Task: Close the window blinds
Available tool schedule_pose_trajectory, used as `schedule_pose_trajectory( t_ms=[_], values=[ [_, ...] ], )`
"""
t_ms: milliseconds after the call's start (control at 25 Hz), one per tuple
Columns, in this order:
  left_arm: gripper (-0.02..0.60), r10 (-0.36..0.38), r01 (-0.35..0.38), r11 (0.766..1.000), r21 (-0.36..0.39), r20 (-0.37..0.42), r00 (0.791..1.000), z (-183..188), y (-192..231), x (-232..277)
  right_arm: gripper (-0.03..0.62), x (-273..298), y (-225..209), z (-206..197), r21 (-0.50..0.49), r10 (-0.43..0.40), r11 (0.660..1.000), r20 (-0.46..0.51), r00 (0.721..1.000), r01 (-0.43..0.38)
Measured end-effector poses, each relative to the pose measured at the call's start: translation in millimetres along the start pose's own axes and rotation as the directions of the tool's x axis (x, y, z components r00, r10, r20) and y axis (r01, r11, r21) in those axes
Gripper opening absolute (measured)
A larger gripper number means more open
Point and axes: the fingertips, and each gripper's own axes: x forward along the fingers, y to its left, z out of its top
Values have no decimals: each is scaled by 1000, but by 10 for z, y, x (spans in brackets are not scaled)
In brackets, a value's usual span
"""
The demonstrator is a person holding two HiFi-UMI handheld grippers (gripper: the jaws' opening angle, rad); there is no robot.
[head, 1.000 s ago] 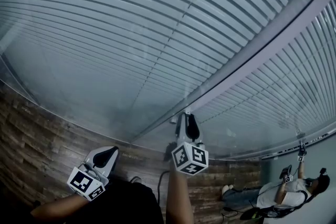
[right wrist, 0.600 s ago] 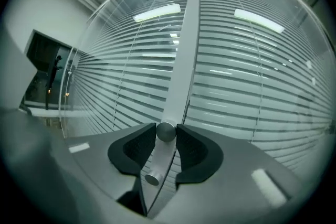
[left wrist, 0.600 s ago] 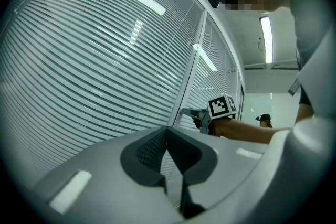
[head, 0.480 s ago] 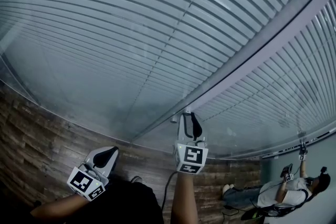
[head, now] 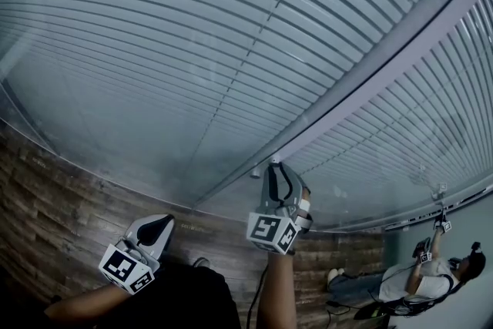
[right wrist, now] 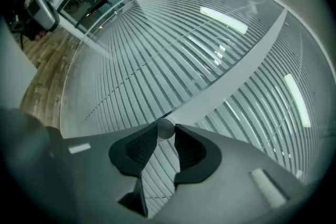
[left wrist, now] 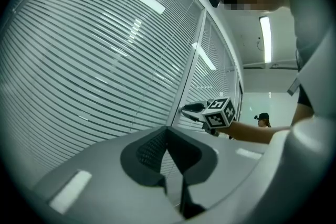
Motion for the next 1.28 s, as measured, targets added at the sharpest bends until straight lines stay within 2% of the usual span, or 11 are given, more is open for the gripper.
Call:
schedule_pose_trajectory(
  t_ms=[80,200,280,440,560,720,840,880,1000,1200,1280],
  values=[
    [-2,0,0,1000,1,0,1000,5,7,-21,108,-13,1,14,19,-2,1000,6,1000,2],
    [-2,5,-5,1000,2,3,1000,5,22,-52,118,-90,-37,37,220,17,975,42,999,-26],
    [-2,7,-7,1000,2,3,1000,9,33,-55,127,-134,-80,38,406,30,912,82,996,-61],
    [-2,5,-5,1000,6,-2,1000,13,27,-30,155,-140,-161,-33,672,8,735,129,992,-94],
    [-2,-1,1,1000,17,-4,1000,17,2,-32,155,-107,-157,-52,762,-14,642,124,992,-86],
    [-2,6,-6,1000,10,2,1000,-4,31,-127,158,-69,-115,-64,830,-46,555,97,994,-55],
    [-2,10,-10,1000,7,4,1000,-2,43,-158,152,-32,-132,-66,884,-54,461,119,991,-81],
    [-2,12,-12,1000,7,4,1000,1,42,-155,148,-19,-147,-65,892,-54,443,128,990,-92],
    [-2,14,-14,1000,5,0,1000,-4,64,-163,130,2,-163,-57,894,-55,438,132,990,-95],
    [-2,10,-10,1000,2,-6,1000,2,88,-182,129,6,-166,-32,879,-27,469,117,993,-91],
    [-2,6,-6,1000,11,-6,1000,11,80,-151,129,38,-174,-36,863,-9,495,118,993,-98]
  ],
)
